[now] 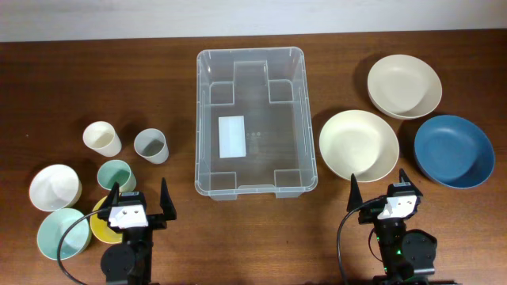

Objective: Pack container
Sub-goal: 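Raise both arms from rest toward the table objects, then move the right gripper down to the rim of the cream bowl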

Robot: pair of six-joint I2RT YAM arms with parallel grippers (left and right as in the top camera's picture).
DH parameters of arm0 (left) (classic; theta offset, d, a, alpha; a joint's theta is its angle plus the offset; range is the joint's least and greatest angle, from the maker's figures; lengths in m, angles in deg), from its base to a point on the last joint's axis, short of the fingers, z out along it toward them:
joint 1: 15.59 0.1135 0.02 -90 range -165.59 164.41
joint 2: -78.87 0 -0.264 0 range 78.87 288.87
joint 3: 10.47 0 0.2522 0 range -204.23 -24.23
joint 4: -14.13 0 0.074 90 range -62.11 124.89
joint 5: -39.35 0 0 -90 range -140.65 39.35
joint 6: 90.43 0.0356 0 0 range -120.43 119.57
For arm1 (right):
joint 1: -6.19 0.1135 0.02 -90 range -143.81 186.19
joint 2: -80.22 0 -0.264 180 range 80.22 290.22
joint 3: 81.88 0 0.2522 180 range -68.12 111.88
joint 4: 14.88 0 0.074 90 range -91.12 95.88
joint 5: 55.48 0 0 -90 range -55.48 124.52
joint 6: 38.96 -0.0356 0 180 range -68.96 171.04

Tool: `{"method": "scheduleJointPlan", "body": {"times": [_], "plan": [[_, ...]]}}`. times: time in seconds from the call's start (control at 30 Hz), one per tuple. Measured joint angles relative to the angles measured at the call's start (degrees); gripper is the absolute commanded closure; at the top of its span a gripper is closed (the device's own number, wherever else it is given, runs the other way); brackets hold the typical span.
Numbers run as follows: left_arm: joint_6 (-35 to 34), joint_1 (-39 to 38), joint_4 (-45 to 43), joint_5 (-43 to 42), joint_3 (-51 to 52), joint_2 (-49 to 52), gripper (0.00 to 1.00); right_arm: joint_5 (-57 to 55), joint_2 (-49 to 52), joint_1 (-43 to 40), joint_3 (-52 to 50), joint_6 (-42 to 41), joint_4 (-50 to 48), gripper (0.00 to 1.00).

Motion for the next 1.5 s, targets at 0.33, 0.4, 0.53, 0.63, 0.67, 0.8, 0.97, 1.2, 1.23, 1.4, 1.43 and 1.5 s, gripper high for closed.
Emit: {"method": "scheduleJointPlan", "body": {"times": [0.33,0.4,0.53,0.63,0.67,0.8,0.97,1.2,1.23,1.4,1.43,1.5], "plan": [[0.0,0.0,0.0,0.0,0.0,0.0,0.01,0.0,0.0,0.0,0.0,-0.1,0.0,0.01],[0.0,0.0,0.0,0.0,0.0,0.0,0.01,0.0,0.0,0.0,0.0,-0.1,0.0,0.01],[0.0,0.0,0.0,0.0,0.0,0.0,0.01,-0.1,0.0,0.0,0.0,-0.1,0.0,0.01],[0.0,0.0,0.0,0.0,0.0,0.0,0.01,-0.3,0.0,0.0,0.0,-0.7,0.0,0.01],[0.0,0.0,0.0,0.0,0.0,0.0,0.01,-0.4,0.0,0.0,0.0,-1.6,0.0,0.01],[0.0,0.0,0.0,0.0,0.0,0.0,0.01,-1.1,0.0,0.0,0.0,-4.5,0.0,0.01],[-0.7,0.0,0.0,0.0,0.0,0.0,0.01,-1.3,0.2,0.0,0.3,-6.1,1.1,0.01],[-3.6,0.0,0.4,0.0,-3.1,2.7,0.01,-2.3,6.4,0.0,6.2,-7.7,7.6,0.01],[-3.8,0.0,0.5,0.0,-3.9,3.7,0.01,-2.4,7.8,0.0,7.5,-7.8,8.0,0.01],[-4.7,0.0,3.1,0.0,-12.0,12.4,0.01,-2.7,19.5,0.0,18.4,-8.0,13.1,0.01],[-4.8,0.0,3.9,0.1,-14.3,14.9,0.01,-2.8,22.5,0.0,21.2,-8.0,14.5,0.01],[-5.0,0.0,5.8,0.1,-19.6,20.4,0.01,-2.8,28.8,0.0,27.2,-8.6,17.3,0.01]]}}
